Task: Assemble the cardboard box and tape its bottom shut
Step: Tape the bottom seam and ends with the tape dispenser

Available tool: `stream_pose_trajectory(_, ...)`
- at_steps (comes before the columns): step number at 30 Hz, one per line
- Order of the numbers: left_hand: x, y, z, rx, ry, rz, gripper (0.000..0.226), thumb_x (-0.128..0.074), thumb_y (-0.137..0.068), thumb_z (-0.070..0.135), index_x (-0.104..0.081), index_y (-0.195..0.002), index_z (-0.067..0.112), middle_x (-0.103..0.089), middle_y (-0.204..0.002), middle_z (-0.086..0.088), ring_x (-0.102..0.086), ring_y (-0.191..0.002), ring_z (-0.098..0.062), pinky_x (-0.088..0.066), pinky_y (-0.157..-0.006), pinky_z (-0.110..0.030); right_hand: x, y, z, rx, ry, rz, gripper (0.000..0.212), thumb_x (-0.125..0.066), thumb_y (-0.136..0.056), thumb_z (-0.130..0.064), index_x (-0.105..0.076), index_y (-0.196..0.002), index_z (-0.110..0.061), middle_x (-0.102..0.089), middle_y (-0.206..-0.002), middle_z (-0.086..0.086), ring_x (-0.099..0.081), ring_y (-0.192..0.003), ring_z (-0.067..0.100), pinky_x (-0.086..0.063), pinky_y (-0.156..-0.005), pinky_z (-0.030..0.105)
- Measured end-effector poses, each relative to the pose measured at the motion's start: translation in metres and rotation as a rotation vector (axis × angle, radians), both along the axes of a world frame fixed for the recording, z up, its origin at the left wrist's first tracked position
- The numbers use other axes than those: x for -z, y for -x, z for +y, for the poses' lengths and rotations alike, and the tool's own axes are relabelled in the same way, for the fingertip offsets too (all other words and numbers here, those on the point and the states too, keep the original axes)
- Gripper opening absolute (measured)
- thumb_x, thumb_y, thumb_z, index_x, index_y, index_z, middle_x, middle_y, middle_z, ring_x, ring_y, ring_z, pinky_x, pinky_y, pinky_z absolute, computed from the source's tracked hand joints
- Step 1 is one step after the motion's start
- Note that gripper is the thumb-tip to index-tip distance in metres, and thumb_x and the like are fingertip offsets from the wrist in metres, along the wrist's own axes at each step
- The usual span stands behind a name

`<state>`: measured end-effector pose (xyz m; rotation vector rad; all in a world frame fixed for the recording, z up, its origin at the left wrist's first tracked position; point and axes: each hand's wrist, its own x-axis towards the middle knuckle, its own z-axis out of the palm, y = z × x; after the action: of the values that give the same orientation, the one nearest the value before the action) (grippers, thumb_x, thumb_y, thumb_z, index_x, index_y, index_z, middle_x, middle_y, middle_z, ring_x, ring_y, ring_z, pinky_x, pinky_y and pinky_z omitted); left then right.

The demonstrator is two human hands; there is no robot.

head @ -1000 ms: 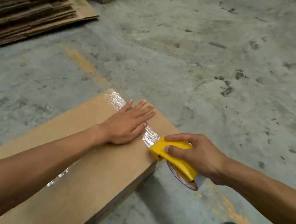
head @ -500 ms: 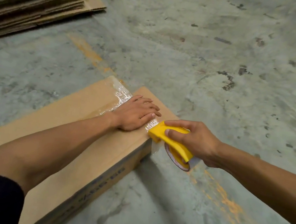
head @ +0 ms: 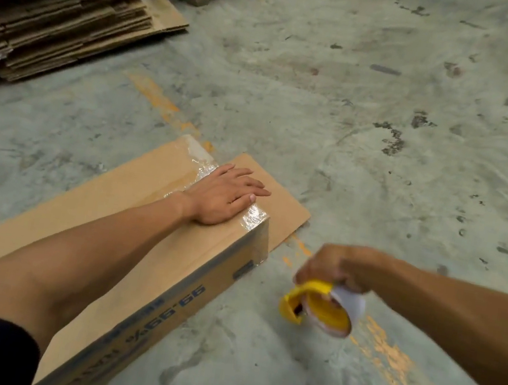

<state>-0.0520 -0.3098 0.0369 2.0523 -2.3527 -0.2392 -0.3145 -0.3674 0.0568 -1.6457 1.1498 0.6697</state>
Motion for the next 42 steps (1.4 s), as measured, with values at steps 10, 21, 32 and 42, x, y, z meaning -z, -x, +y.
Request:
stream_pose_trajectory(10, 0.0, 0.044, 0.021, 0.007, -0.005, 0.018, 0.048, -0.034, -0.097, 0.052, -0.045, -0.141, 0.037, -0.043, -0.151, 0.011, -0.015, -0.15, -0.019, 0.005, -0.12, -0.05, 0.005, -0.024, -0.026, 0.042, 0.037, -0.024, 0.047, -0.072, -0.083, -0.042, -0.068, -0.116, -0.009, -0.068, -0.1, 0.01, -0.062, -0.071, 0.021, -0.05, -0.062, 0.029)
stream_pose_trajectory(21, 0.003, 0.077, 0.012, -0.313, 0.028, 0.013, 0.059, -0.054, -0.089, 0.045, -0.039, -0.145, 0.033, -0.03, -0.158, -0.001, -0.02, -0.147, -0.025, 0.002, -0.121, -0.049, 0.015, -0.029, -0.011, -0.139, -0.07, 0.065, 0.053, -0.071, -0.085, -0.039, -0.064, -0.125, -0.005, -0.062, -0.104, 0.013, -0.058, -0.063, 0.02, -0.05, -0.056, 0.028)
stream_pose_trajectory(32, -0.004, 0.014, 0.223, -0.37, -0.062, -0.018, 0.081, -0.037, -0.092, 0.068, 0.009, -0.153, 0.043, 0.019, -0.162, 0.01, 0.021, -0.149, -0.014, 0.011, -0.121, -0.039, -0.004, -0.06, 0.028, -0.363, -0.245, -0.188, 0.032, -0.076, -0.071, -0.038, -0.076, -0.096, -0.02, -0.067, -0.104, 0.026, -0.056, -0.081, 0.029, -0.052, -0.08, 0.046)
stream_pose_trajectory(42, -0.005, -0.002, 0.311, -0.403, -0.006, 0.015, 0.07, -0.041, -0.094, 0.062, -0.015, -0.155, 0.04, -0.001, -0.165, 0.009, 0.005, -0.152, -0.018, 0.004, -0.122, -0.044, -0.056, -0.094, 0.061, -0.48, -0.411, -0.425, 0.032, -0.068, -0.089, -0.025, -0.069, -0.121, -0.018, -0.058, -0.061, 0.012, -0.049, -0.039, 0.017, -0.044, -0.035, 0.022)
